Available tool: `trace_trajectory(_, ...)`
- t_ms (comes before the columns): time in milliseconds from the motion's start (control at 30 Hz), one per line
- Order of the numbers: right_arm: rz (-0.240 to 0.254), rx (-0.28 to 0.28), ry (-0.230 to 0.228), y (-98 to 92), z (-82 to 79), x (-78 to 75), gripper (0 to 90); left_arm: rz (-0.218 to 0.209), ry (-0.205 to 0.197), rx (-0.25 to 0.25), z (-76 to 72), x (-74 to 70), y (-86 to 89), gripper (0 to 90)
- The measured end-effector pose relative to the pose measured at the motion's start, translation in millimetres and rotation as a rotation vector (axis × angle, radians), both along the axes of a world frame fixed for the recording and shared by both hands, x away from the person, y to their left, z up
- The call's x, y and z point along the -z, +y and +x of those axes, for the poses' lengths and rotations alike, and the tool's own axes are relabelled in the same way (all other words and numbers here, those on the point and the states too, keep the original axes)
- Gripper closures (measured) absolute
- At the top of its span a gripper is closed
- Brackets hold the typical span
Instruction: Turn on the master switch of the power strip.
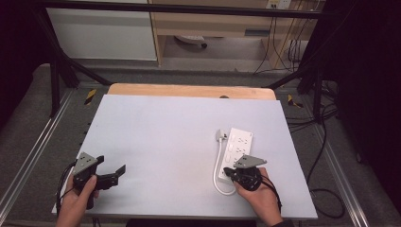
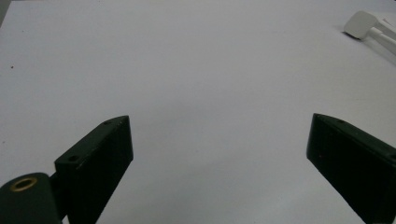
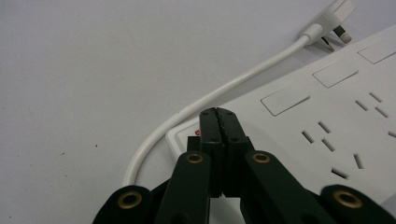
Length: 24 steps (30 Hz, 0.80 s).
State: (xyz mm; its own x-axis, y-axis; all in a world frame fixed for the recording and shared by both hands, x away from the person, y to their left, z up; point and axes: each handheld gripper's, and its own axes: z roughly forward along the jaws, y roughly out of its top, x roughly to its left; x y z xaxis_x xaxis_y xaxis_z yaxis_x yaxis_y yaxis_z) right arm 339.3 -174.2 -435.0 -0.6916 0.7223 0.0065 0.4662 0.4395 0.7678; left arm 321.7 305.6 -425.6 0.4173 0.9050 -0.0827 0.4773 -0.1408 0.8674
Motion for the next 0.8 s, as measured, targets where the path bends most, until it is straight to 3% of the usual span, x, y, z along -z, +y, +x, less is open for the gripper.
trace_trajectory(267, 0.008, 0.004, -0.010, -2.8, 0.4, -0.8, 90.0, 0.000, -0.001, -0.001, -0.1, -0.2, 0.3, 7.1)
trace_trajectory(500, 0.077, 0.013, -0.023, -7.7, 1.1, -4.4, 89.9, -0.002, -0.002, 0.000, 0.2, 0.0, 0.4, 7.1)
trace_trajectory(800, 0.100, 0.019, -0.037, -8.9, 1.5, -6.3, 86.8, -0.001, -0.001, 0.001, 0.2, 0.0, 0.4, 7.1)
